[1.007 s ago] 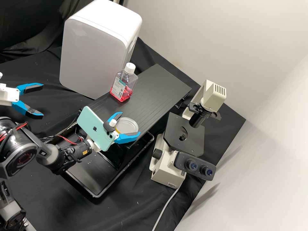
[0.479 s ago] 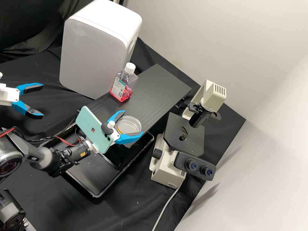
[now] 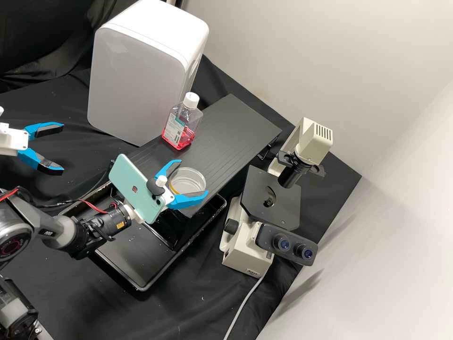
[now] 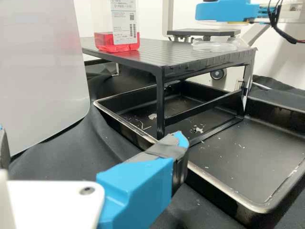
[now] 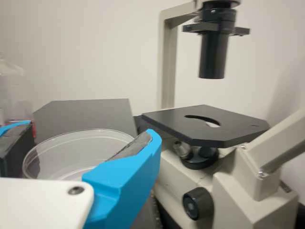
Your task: Remove the lid from the petri dish
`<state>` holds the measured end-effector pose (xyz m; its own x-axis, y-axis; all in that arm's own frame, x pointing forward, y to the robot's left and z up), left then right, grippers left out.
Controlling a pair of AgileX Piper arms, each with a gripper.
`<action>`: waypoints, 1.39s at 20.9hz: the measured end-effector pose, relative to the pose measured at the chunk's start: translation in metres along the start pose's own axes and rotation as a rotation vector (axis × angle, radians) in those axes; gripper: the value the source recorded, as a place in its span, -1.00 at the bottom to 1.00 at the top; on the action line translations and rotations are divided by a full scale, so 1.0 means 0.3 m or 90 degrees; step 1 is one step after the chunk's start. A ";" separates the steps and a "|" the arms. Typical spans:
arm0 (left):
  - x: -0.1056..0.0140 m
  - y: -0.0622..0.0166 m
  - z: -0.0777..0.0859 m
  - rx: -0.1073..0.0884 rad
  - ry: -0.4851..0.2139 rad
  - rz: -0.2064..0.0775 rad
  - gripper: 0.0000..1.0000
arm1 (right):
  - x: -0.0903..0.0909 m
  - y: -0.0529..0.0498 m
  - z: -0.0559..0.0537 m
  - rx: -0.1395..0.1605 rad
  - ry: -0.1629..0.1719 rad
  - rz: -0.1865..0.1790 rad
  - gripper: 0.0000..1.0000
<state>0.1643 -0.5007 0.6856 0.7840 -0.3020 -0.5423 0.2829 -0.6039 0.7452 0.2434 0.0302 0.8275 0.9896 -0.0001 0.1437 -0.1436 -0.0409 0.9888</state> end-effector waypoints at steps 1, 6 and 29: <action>0.000 0.000 0.000 0.000 0.000 0.000 1.00 | -0.002 -0.013 -0.012 0.004 0.007 -0.008 -1.00; 0.000 0.000 0.000 0.000 0.000 0.000 1.00 | -0.006 -0.081 -0.090 0.007 0.056 -0.051 -1.00; 0.000 0.000 0.000 0.000 0.000 0.000 1.00 | 0.001 -0.136 -0.088 -0.004 0.041 -0.080 -1.00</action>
<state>0.1643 -0.5007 0.6856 0.7840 -0.3020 -0.5423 0.2829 -0.6039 0.7452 0.2492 0.0581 0.7884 0.9974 0.0688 0.0216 -0.0195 -0.0308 0.9993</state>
